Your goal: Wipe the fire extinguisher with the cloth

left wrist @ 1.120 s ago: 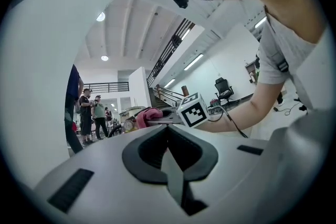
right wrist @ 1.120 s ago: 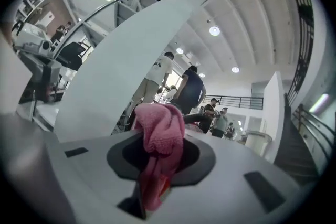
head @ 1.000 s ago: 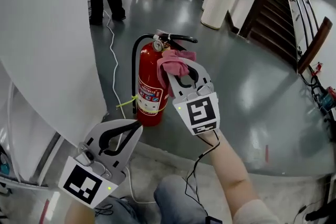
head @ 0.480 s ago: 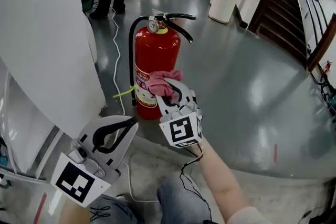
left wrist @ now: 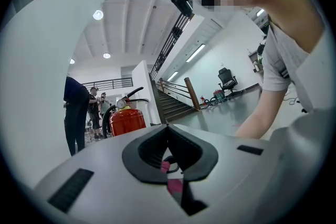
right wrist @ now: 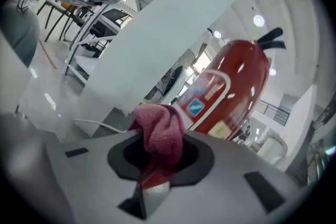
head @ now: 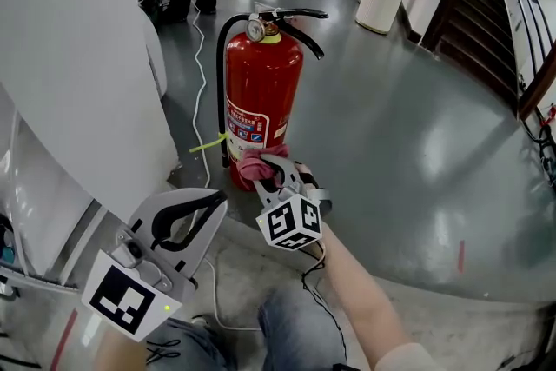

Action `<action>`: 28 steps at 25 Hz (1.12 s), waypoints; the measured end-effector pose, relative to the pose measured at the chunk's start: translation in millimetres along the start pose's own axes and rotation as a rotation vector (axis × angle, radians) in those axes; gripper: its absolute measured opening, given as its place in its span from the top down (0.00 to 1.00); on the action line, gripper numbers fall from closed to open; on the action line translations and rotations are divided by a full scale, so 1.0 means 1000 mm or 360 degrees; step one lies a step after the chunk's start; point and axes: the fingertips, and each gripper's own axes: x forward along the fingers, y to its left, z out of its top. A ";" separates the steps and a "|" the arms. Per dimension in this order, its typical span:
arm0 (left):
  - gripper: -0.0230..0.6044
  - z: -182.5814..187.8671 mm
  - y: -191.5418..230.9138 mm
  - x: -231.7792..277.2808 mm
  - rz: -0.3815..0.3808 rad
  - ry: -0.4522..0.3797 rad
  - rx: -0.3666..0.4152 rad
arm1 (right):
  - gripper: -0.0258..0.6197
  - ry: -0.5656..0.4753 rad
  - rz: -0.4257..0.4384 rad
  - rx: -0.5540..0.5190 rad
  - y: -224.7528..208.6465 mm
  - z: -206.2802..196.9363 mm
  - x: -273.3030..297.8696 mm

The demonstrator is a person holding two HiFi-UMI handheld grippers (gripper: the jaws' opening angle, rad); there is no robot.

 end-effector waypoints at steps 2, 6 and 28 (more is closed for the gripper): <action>0.95 -0.001 0.000 0.001 0.0003 0.0012 0.0003 | 0.84 -0.0105 -0.0087 -0.0024 -0.024 0.028 -0.009; 0.95 0.001 -0.001 0.004 0.0005 0.0023 0.0015 | 0.84 -0.0336 -0.0283 -0.0019 -0.089 0.099 -0.032; 0.95 -0.014 -0.011 -0.004 -0.0023 0.0058 0.0033 | 0.84 -0.0262 -0.0229 0.0095 -0.034 0.035 -0.014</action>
